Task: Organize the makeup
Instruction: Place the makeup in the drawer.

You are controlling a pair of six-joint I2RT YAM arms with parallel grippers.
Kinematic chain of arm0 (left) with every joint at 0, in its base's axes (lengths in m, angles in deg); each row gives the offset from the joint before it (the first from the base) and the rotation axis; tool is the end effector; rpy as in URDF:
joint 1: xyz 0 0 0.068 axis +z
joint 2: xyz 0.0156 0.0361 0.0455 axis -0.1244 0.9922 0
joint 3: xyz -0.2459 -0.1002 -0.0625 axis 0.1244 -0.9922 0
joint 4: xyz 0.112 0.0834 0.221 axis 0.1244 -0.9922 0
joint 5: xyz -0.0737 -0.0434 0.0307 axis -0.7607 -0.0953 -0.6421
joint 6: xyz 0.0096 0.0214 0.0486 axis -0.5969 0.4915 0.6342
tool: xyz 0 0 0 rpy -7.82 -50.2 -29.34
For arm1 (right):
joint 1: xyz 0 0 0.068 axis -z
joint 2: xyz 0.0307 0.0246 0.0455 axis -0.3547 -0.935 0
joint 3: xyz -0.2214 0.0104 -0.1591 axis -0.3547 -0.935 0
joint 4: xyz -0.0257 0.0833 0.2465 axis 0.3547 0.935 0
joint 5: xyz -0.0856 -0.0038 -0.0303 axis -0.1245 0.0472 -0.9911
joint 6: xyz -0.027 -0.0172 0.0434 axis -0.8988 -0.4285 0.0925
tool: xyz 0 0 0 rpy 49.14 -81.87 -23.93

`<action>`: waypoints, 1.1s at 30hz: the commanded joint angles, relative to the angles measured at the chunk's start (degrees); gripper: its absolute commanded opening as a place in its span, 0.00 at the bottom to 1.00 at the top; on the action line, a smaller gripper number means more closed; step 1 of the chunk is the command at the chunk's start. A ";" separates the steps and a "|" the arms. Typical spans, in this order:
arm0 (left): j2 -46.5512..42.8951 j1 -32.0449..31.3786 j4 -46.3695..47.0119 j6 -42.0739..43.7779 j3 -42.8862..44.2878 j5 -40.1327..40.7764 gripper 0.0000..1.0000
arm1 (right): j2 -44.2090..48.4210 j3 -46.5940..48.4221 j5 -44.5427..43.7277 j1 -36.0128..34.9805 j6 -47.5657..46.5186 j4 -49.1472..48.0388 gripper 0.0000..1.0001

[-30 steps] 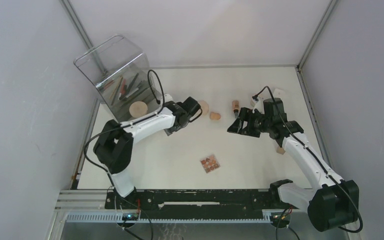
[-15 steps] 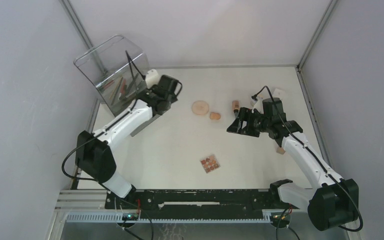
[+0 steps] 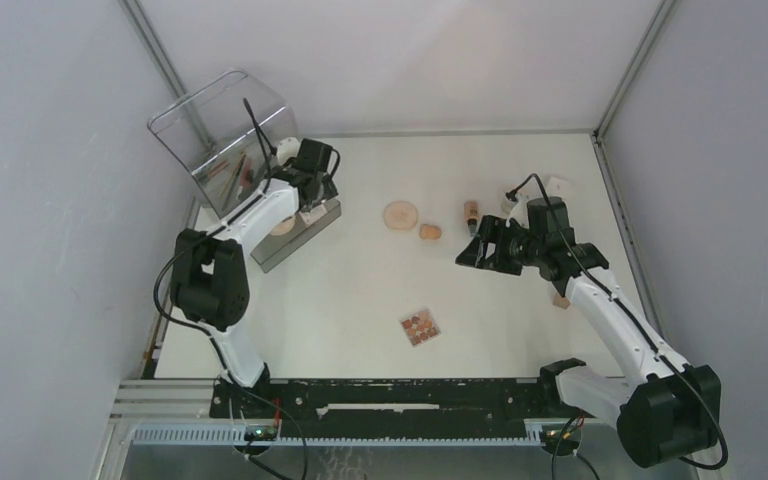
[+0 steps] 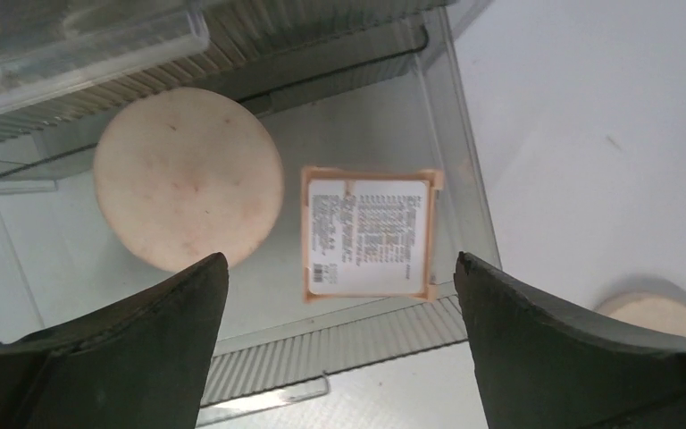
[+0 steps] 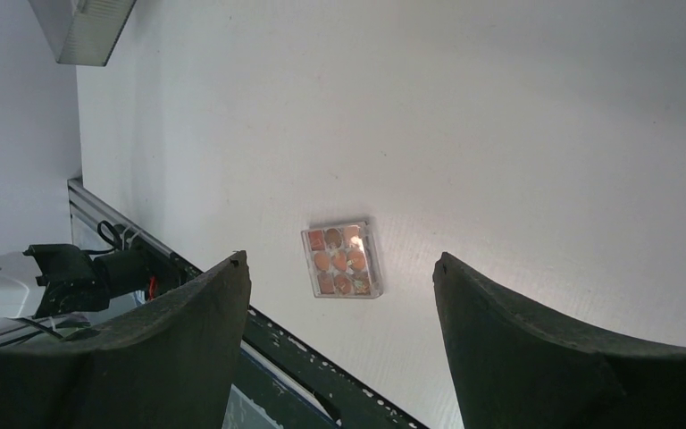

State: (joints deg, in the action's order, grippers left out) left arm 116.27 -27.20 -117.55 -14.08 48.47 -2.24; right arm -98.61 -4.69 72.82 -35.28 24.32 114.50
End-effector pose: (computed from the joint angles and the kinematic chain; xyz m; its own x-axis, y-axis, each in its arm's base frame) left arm 0.3700 -0.1150 0.2564 -0.5851 -0.3847 -0.7139 -0.5057 0.8613 -0.0496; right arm 0.2096 0.0708 0.2657 -0.8447 0.1516 -0.5134 -0.2082 0.7905 0.5760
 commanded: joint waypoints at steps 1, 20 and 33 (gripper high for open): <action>-1.17 1.40 0.89 2.69 4.24 -1.29 1.00 | 2.20 0.01 -1.20 -0.36 -0.31 -0.38 0.82; 6.55 -21.87 0.70 18.63 14.38 -10.74 0.96 | 4.06 -0.86 -3.92 -0.44 1.27 -0.88 0.82; 23.45 -18.85 -7.77 10.39 26.85 -7.83 0.77 | 7.01 -1.12 -5.48 0.44 0.88 1.12 0.82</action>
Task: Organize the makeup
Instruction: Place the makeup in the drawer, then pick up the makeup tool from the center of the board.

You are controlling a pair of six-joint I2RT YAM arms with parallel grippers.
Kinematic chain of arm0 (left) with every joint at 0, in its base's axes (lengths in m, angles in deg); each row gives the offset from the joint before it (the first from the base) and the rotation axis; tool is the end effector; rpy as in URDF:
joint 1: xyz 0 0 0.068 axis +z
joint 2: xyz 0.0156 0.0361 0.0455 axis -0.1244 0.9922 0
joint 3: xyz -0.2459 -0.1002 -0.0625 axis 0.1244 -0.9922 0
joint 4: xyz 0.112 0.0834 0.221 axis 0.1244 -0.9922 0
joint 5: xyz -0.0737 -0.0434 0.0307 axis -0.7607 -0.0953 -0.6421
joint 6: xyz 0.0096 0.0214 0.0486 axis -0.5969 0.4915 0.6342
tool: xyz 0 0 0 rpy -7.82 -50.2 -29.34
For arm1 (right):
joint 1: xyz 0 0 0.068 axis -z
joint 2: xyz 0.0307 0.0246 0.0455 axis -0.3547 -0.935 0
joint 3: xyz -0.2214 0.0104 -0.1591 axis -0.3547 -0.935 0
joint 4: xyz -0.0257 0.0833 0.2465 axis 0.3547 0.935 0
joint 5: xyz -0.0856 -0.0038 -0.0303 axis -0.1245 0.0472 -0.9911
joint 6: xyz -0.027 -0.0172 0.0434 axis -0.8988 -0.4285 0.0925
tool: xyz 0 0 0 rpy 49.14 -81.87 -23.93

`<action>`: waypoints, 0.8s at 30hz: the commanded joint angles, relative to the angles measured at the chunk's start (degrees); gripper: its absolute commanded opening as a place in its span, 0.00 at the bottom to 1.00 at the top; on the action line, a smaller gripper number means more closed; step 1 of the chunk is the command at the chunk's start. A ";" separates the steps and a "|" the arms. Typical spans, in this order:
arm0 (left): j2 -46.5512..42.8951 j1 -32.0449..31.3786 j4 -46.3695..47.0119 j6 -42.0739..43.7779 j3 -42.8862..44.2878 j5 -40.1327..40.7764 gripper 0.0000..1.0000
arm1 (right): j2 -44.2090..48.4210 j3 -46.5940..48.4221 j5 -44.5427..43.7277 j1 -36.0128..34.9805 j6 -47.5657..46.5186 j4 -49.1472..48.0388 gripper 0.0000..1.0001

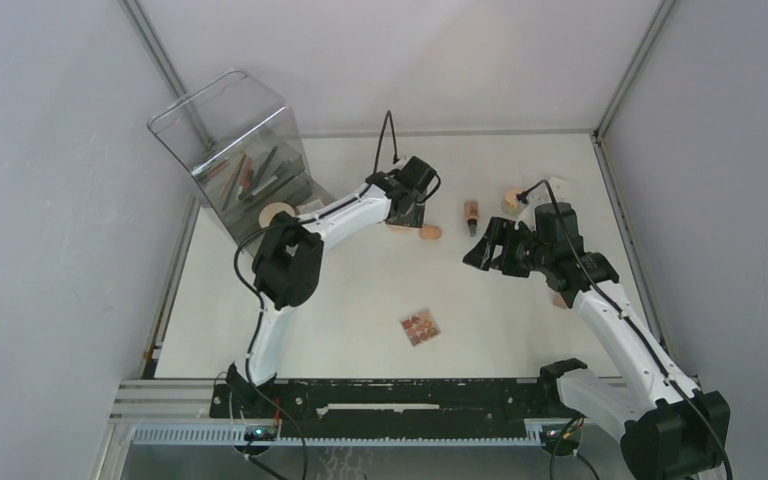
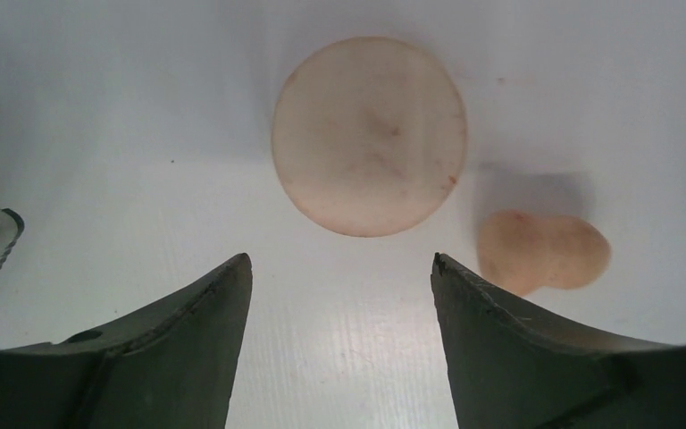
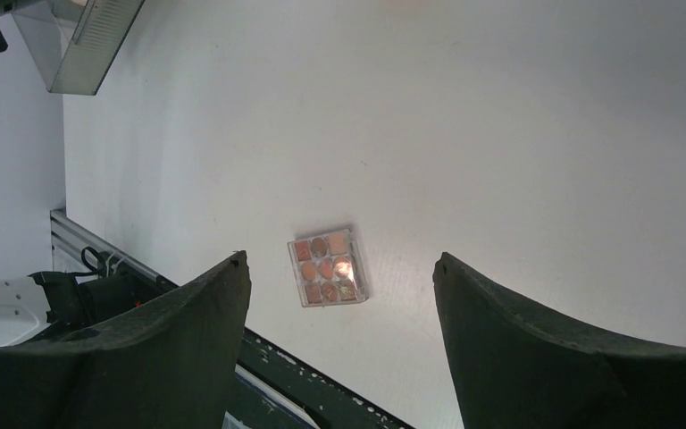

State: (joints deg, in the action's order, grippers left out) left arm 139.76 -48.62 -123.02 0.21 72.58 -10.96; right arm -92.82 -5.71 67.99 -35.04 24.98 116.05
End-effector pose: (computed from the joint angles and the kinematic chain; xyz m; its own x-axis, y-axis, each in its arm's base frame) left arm 0.3682 -0.3067 0.2080 -0.7897 0.1377 -0.5978 0.1137 0.9905 0.0780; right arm 0.1929 0.0627 0.2763 -0.7984 0.1913 -0.5710 -0.1845 0.8249 0.5343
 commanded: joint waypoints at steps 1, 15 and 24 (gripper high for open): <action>0.09 3.15 -0.97 -4.17 2.00 -0.72 0.75 | 1.27 -0.16 -0.47 0.20 0.33 -0.58 0.82; 7.44 8.34 0.78 -6.60 6.45 -14.46 0.51 | 2.11 -0.65 -0.11 0.46 1.55 -0.90 0.81; 3.19 8.34 3.64 -7.41 4.01 -15.87 0.00 | 2.55 -0.82 -0.20 0.46 2.51 -0.94 0.81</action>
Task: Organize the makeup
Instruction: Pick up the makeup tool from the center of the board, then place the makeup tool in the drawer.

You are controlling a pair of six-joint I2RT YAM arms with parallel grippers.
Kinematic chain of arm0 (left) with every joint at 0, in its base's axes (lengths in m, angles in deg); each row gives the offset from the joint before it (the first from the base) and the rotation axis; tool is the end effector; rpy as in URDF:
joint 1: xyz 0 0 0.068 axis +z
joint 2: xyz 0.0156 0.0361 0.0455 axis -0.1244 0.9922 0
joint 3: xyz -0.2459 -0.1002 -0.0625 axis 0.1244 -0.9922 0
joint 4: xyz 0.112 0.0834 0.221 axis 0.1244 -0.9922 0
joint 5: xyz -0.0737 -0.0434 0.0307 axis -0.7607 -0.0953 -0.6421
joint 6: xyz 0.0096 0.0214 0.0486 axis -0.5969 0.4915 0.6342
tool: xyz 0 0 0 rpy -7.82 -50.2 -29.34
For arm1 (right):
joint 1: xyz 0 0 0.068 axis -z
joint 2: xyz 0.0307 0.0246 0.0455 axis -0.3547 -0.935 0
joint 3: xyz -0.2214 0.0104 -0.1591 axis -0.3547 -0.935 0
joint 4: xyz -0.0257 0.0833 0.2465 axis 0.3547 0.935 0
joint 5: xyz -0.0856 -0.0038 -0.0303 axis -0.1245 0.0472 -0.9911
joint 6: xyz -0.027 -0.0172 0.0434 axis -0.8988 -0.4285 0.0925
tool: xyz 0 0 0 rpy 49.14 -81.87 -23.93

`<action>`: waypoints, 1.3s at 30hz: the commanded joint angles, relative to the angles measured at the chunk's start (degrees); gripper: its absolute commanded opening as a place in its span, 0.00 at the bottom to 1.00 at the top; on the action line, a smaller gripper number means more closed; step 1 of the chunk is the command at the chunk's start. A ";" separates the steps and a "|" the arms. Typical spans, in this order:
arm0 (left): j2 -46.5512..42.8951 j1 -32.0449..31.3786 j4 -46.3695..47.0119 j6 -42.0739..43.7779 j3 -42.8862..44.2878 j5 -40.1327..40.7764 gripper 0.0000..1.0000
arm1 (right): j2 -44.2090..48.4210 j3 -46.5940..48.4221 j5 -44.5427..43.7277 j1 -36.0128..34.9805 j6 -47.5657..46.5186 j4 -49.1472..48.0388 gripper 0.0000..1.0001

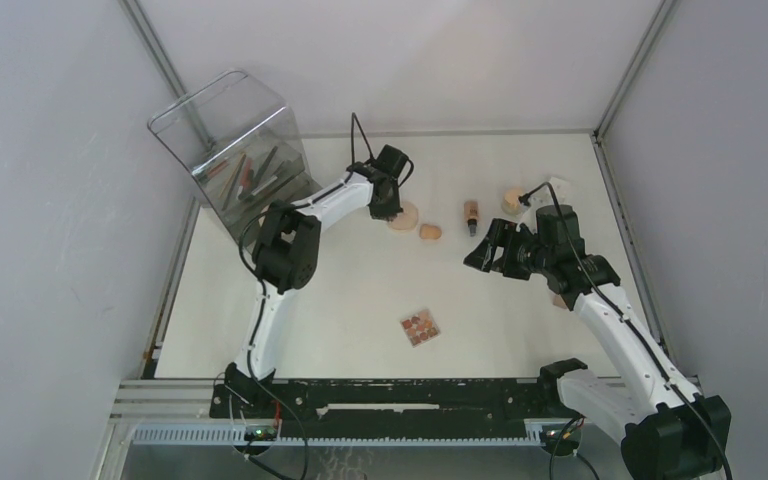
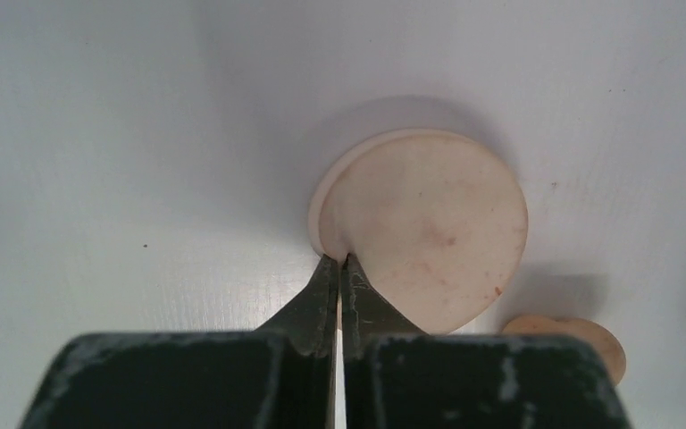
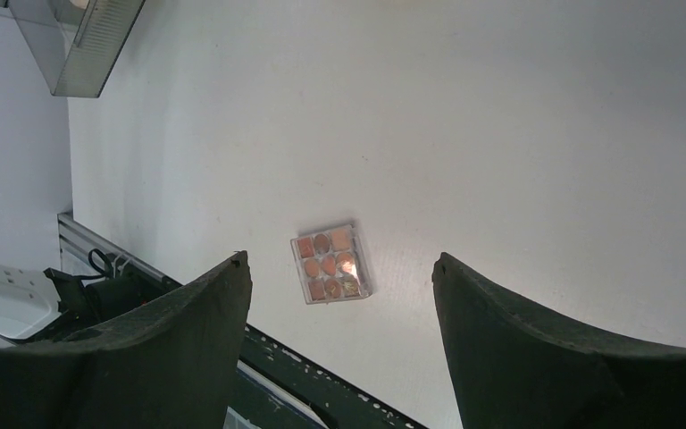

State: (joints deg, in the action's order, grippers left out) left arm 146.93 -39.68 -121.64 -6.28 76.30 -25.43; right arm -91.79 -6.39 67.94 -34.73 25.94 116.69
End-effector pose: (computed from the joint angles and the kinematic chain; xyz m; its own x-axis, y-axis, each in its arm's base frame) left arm 0.4246 -0.2644 0.1678 -0.8830 -0.0868 -0.4613 -0.0213 0.9892 -0.1453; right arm 0.1890 0.0606 0.2747 -0.8028 0.2089 -0.5585 -0.1635 0.8236 0.5431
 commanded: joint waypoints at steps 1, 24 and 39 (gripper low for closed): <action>-6.32 -0.60 3.14 -0.81 -1.31 -0.41 0.00 | 1.75 -0.13 -0.27 0.16 1.51 -1.37 0.81; -52.29 17.85 8.20 -7.69 -45.06 18.65 0.00 | -0.40 -0.54 0.78 0.40 0.66 -3.29 0.81; -48.28 23.82 8.28 -7.66 -43.93 22.29 0.68 | -0.83 -0.70 1.52 0.25 0.98 -3.74 0.81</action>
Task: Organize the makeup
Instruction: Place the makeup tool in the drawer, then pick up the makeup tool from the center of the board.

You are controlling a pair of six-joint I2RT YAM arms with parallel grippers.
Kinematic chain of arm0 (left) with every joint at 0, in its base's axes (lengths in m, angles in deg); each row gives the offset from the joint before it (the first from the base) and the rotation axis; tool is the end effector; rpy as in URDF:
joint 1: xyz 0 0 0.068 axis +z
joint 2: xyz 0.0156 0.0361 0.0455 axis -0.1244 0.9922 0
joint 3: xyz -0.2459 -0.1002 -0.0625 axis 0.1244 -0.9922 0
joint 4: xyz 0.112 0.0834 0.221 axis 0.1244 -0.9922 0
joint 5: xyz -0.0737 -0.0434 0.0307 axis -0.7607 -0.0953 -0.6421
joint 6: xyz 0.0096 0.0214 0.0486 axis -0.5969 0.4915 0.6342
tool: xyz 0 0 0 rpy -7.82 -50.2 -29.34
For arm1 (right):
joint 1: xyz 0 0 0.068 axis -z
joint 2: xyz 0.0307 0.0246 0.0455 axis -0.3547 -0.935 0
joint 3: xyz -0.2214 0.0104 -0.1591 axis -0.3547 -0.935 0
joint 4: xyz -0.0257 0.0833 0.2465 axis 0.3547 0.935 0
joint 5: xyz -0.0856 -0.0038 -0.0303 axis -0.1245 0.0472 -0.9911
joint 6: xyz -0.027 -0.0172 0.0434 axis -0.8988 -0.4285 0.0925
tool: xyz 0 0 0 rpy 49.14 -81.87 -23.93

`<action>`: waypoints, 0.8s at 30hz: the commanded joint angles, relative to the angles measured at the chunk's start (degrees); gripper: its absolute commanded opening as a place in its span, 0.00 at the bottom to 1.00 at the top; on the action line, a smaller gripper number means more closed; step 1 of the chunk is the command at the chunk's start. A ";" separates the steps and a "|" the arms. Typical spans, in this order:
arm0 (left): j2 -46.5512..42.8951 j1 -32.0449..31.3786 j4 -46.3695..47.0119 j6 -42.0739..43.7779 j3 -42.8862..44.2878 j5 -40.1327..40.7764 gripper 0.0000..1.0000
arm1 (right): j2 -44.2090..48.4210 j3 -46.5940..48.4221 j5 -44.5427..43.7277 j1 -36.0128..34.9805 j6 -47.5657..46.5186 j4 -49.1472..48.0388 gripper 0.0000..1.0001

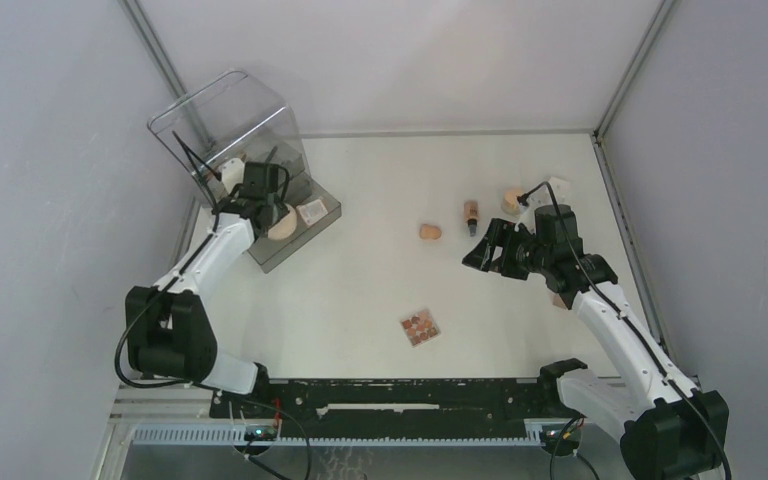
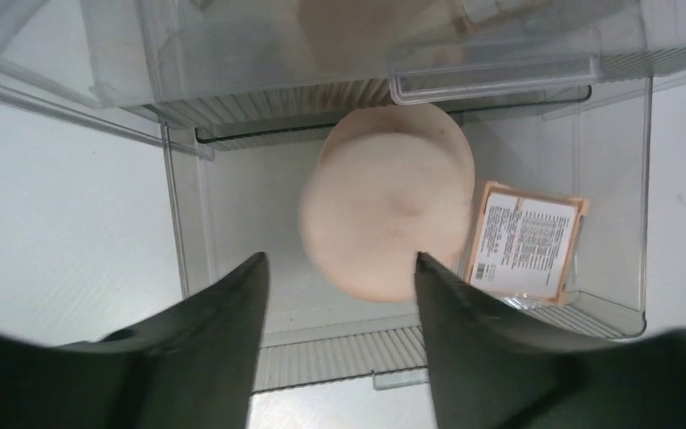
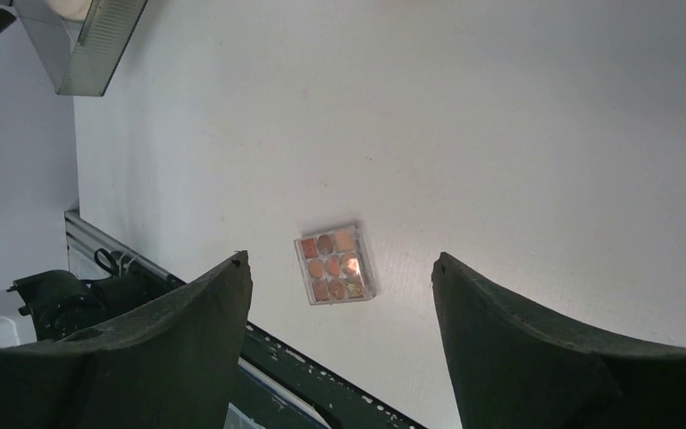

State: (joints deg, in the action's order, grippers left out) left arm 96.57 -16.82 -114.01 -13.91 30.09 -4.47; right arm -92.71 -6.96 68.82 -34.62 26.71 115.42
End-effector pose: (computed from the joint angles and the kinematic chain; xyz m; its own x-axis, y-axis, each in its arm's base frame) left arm 0.3036 -0.0338 0.2712 -0.4631 -0.5026 -0.7300 -0.6261 0.7685 -0.1319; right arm 0.1924 0.0616 0.2704 -0.8104 0.2174 -0.5441 -0.1569 0.8142 0.5590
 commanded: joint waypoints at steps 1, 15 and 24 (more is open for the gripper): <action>2.03 0.90 0.47 0.23 2.68 0.08 0.72 | 0.30 -0.15 0.56 0.14 0.11 -2.29 0.81; -7.08 -21.42 8.90 12.47 2.41 -8.47 0.72 | -0.22 -0.54 0.38 0.38 0.65 -4.00 0.81; 20.75 -36.75 4.85 20.25 25.14 -16.61 0.85 | 5.02 -0.45 -3.02 1.64 -1.33 0.00 0.82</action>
State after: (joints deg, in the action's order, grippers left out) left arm 109.42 -49.73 -108.00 -0.31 45.33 -15.10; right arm -91.29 -7.68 68.25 -33.79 26.60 114.78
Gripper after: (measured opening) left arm 0.825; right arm 0.817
